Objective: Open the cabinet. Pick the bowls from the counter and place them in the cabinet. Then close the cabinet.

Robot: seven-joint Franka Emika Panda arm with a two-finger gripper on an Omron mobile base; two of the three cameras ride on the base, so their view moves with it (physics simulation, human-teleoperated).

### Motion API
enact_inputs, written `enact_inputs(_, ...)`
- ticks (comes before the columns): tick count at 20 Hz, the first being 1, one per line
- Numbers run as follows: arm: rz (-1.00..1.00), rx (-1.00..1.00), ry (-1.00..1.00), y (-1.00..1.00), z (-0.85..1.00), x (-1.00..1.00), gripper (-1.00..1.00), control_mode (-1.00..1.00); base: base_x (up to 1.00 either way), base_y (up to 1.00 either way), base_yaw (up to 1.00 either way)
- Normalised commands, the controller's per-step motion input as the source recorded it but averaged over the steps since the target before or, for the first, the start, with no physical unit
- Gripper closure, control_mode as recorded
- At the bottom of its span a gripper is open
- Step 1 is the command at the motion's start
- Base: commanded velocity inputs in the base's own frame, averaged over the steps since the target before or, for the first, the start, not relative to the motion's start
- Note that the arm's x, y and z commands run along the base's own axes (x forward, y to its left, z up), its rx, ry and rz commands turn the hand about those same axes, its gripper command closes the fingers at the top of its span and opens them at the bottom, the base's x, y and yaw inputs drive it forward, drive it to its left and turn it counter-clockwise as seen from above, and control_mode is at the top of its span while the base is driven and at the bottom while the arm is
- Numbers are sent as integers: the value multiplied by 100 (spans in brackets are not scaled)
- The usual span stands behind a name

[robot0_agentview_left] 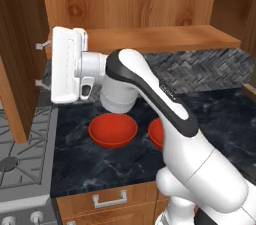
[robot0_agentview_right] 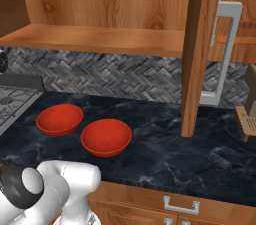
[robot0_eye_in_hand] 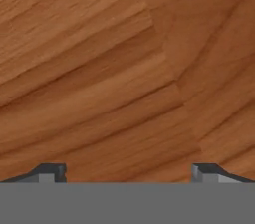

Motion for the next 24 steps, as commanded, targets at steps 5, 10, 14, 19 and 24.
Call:
enact_inputs(5, -8, 4, 0, -96, 6, -26, -100, -100, 0, 0, 0)
enact_inputs(10, -11, -1, 0, -97, 0, -26, -100, -100, 0, 0, 0)
enact_inputs(14, -20, -10, -14, -77, 0, -49, -100, -100, 0, 0, 0)
enact_inputs(19, -33, -16, -4, -76, 0, -56, -100, -100, 0, 0, 0)
enact_inputs(24, -40, -21, 3, -53, 1, -30, -100, -100, 0, 0, 0)
